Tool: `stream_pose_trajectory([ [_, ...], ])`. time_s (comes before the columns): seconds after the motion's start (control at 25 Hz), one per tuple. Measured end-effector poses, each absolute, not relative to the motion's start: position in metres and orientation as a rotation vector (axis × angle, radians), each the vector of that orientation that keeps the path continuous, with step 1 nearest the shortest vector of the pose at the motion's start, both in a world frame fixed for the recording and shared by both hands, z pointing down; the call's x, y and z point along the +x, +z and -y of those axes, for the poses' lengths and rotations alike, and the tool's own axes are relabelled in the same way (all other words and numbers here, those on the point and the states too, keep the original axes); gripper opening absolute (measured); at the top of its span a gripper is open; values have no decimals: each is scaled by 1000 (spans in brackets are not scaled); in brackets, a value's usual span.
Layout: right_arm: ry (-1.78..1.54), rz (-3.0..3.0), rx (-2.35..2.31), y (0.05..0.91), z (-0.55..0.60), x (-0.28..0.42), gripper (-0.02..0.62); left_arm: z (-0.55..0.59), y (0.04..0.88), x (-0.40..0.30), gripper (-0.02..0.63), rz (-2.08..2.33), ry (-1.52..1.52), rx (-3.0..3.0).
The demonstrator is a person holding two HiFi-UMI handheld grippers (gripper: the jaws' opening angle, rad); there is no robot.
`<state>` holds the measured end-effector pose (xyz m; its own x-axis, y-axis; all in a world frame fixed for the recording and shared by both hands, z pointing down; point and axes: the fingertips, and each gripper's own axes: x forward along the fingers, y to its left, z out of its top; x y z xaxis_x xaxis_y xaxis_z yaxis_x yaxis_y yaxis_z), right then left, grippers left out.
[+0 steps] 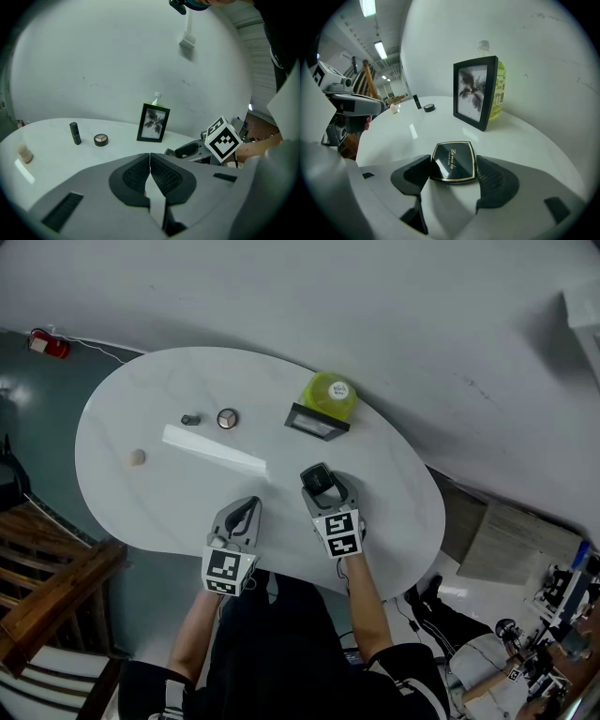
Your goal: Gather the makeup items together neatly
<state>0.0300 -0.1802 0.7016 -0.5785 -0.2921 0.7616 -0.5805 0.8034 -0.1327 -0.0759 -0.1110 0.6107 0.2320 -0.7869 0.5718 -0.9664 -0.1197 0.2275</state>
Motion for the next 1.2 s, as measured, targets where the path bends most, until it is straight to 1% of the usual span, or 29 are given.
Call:
stream_pose_trajectory([
  [0.56, 452, 2207, 634, 693, 171, 43, 290, 92, 599, -78, 20, 1611, 413, 1987],
  [0.84, 382, 2246, 681, 655, 151, 62, 290, 76, 585, -74, 20, 1602, 405, 2050],
  [1.2, 313, 2249, 724, 608, 84, 83, 290, 32, 563, -59, 20, 1554, 401, 2184],
])
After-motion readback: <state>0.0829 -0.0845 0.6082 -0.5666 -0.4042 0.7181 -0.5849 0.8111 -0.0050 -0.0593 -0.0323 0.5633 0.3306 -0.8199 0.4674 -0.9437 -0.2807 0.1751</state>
